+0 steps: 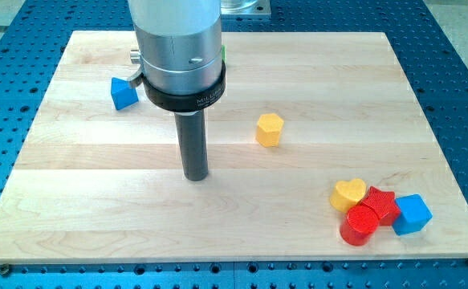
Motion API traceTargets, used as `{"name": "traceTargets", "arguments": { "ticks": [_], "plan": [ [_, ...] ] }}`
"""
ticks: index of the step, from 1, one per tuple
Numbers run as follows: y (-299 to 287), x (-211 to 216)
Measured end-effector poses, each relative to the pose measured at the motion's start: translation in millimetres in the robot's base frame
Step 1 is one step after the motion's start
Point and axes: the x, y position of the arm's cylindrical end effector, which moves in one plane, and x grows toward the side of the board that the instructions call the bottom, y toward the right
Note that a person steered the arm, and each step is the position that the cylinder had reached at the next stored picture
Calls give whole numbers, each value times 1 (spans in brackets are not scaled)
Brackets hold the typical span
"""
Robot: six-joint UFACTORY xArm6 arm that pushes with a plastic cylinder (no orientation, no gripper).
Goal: Move the heart to the top of the red circle
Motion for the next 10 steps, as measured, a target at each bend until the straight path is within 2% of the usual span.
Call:
{"name": "traceTargets", "arguments": {
  "ticks": [2,3,8,9,10],
  "plan": [
    [-31,1],
    [-42,-18],
    [-53,-31],
    [-42,-76],
    [-50,-68]
  ]
}}
